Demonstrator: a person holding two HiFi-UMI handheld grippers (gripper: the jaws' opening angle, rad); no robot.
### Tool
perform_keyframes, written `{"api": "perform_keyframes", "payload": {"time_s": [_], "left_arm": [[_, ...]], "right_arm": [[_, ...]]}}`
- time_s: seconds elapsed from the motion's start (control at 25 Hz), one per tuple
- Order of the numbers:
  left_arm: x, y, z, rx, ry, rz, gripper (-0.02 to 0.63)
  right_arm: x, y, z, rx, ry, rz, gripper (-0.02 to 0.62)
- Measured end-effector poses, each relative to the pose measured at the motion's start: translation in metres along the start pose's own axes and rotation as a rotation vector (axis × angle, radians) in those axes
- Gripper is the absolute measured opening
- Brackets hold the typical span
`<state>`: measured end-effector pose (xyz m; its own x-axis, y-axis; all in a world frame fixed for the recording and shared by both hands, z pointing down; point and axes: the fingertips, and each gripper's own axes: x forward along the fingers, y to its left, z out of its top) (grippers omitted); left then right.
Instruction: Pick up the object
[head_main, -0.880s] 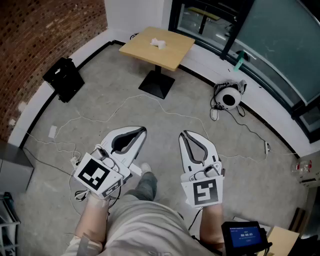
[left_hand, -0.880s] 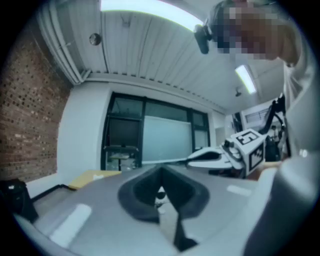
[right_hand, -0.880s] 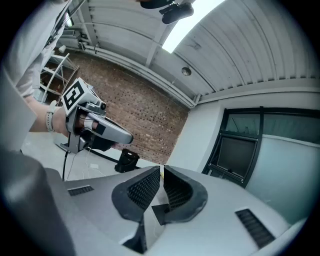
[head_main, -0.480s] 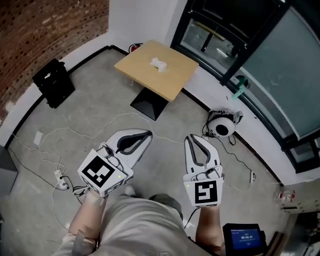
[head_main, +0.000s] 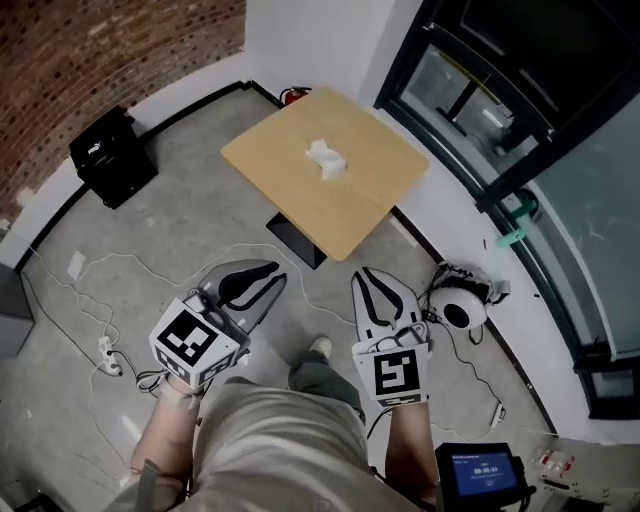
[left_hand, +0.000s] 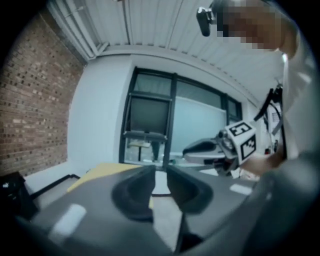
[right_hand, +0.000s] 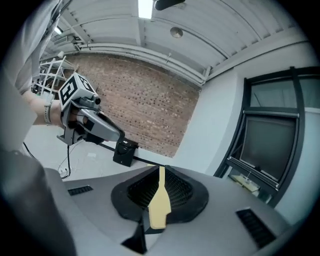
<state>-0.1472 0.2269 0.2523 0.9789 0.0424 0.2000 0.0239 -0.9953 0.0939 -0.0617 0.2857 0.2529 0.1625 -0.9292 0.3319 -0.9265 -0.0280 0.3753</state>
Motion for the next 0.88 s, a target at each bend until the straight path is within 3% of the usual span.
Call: {"api": "perform_keyframes", "payload": {"time_s": [0.16,0.28,0.44,0.6,0.76,0.88], "left_arm": [[0.088,0.04,0.009,-0.084,0.023,0.076,0.063],[0.143,0.072,0.004,-0.103,0.077,0.11,0.08],[0.197,0.14,-0.013,-0.157,0.086,0.162,0.089],[0.243,0.228,-0.027,-0.213,0.039,0.147,0.102],[0.289,0.296,-0.062,-0.344,0.079,0.098,0.18],[0.317,0.332,-0.096,-0.474,0.141,0.129,0.184]], "right_arm": [[0.067,-0.088,-0.02,-0.059,0.034,0.078,0.011],[0.124,-0.129,-0.034,-0.12,0.054,0.144,0.022],[0.209,-0.155,-0.06,-0.143,0.123,0.272,0.072],[0.297,-0.175,-0.086,-0.236,0.261,0.348,0.151],[0.37,-0.198,-0.113,-0.273,0.397,0.441,0.19],[0.43,-0.214,-0.127,-0.317,0.432,0.492,0.19]]}}
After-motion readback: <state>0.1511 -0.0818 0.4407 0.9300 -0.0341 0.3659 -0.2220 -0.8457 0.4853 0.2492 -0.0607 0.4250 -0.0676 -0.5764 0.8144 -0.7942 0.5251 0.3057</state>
